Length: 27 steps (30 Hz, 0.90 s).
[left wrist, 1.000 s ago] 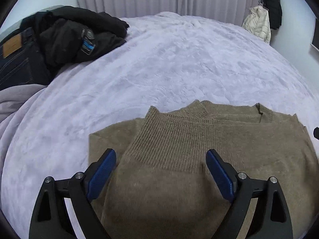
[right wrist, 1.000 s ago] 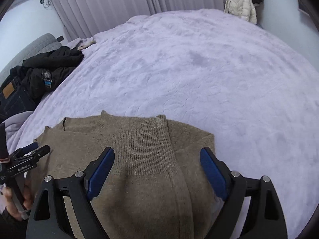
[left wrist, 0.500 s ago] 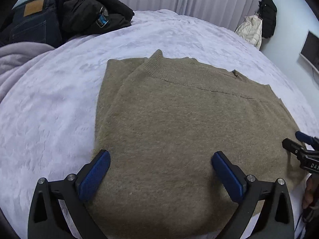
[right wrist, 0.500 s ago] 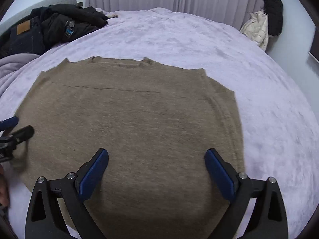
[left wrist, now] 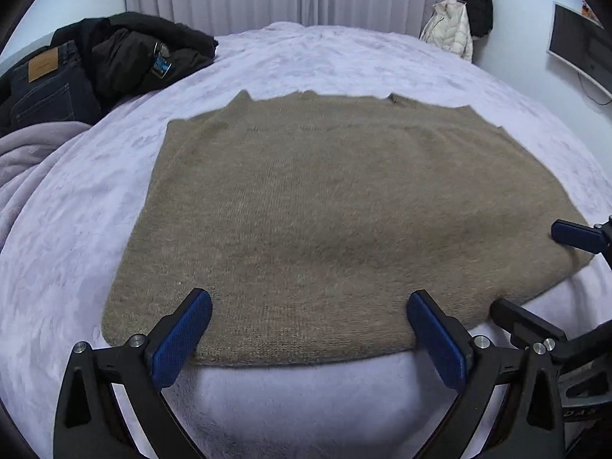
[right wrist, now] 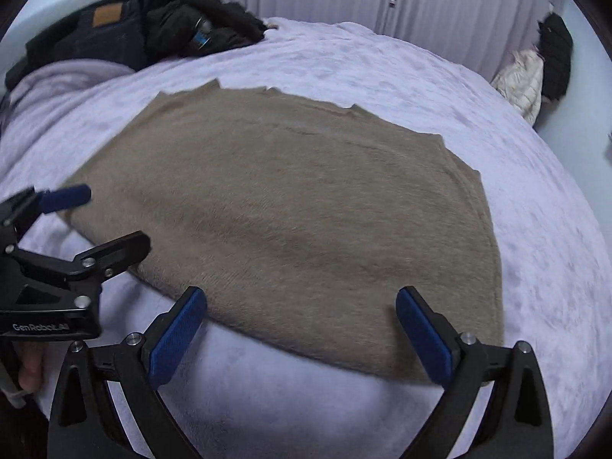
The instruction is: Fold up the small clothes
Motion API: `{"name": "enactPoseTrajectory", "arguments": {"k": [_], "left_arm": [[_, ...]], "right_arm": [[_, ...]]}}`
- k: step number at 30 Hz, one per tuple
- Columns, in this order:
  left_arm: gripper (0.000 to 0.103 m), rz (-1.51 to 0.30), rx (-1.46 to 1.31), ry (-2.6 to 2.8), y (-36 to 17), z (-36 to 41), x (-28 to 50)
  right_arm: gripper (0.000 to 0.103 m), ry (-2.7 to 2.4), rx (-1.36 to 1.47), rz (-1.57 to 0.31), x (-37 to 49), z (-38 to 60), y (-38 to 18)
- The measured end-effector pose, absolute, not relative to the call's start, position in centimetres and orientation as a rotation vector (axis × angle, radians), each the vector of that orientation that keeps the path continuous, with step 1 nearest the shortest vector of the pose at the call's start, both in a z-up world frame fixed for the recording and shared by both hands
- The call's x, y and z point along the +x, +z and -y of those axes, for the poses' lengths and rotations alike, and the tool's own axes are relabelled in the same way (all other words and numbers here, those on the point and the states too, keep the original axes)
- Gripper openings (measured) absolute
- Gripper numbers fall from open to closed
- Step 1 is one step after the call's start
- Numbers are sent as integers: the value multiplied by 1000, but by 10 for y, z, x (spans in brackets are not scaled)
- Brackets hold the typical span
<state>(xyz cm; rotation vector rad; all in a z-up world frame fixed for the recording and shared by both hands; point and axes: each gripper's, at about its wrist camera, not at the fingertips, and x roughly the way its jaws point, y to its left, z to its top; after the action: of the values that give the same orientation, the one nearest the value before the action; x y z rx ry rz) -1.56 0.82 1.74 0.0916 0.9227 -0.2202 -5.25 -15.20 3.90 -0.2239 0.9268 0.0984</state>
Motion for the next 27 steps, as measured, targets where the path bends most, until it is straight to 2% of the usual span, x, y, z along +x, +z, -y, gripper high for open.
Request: {"name": "enactPoseTrajectory", "arguments": {"k": [4,15,20,23,27], "left_arm": [[103,-913,14,-231,15,-27,-18],[103,-903,106,-236,11,-34,-45],[103,-849,153,-224,40,-25,-55],[103,-840,125,-260,59,-12,-29],[103,-1001,63,-236,50,1,44]], "right_arm": [[102,110,-193,-959,-48,163,21],[102,117,-152,-975,-64,210,20],[102,128,-123,-990,-74,221,42],[102,113,-98,-949,-61,225,62],[102,88,-78,-1008,-16,220,58]]}}
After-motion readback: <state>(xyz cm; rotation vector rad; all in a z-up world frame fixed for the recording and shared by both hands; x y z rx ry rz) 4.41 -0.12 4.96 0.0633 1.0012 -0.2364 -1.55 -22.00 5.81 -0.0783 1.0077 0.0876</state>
